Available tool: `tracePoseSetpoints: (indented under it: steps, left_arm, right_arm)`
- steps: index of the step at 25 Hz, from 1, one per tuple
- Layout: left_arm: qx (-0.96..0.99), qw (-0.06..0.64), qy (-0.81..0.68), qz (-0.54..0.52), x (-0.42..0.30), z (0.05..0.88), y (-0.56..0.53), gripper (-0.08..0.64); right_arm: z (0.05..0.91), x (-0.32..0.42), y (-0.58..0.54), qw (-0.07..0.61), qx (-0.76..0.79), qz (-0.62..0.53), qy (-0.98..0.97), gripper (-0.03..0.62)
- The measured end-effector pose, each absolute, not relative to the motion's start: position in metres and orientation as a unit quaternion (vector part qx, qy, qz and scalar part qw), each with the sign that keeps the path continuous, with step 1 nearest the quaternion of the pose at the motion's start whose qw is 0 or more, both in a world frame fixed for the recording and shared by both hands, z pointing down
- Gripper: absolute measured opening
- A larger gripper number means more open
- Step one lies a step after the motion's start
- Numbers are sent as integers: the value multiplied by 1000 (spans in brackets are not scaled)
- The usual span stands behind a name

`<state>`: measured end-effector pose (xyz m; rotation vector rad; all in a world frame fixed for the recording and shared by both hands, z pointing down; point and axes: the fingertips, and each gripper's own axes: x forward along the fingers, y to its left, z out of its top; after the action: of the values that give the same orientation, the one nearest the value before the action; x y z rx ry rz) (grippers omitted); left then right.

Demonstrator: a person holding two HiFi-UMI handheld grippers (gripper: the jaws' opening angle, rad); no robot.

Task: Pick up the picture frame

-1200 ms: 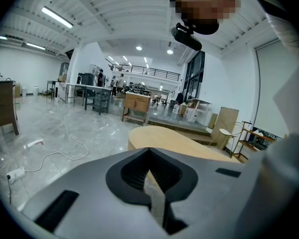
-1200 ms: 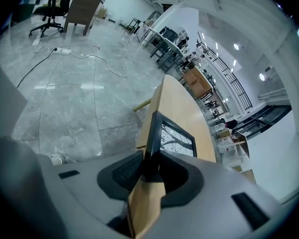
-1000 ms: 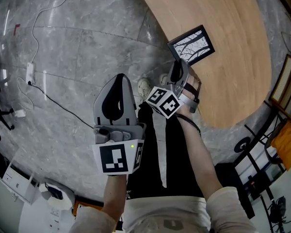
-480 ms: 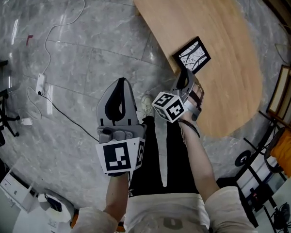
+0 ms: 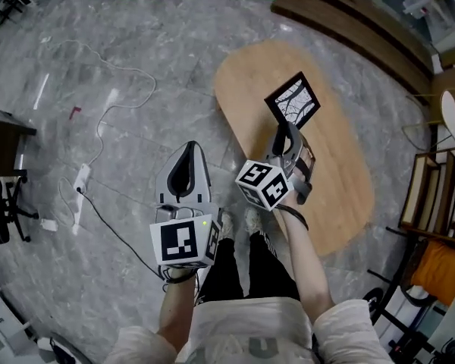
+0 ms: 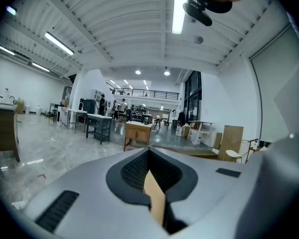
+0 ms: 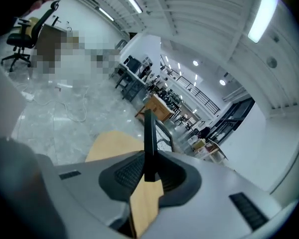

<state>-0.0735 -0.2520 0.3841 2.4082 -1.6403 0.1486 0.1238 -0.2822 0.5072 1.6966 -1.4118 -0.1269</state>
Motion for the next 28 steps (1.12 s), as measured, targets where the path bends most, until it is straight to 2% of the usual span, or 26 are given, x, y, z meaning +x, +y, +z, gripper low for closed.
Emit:
tracePoseSetpoints:
  steps: [9, 18, 28]
  left_arm:
    - [812, 46, -582, -3, -85, 249, -237, 9]
    - [796, 32, -603, -33, -99, 214, -194, 8]
    - [788, 34, -614, -32, -102, 222, -174, 8]
  right_arm:
    - [298, 102, -260, 285, 726, -88, -619, 82]
    - [230, 64, -188, 74, 684, -5, -726, 83]
    - [227, 53, -161, 37, 653, -6, -757, 83]
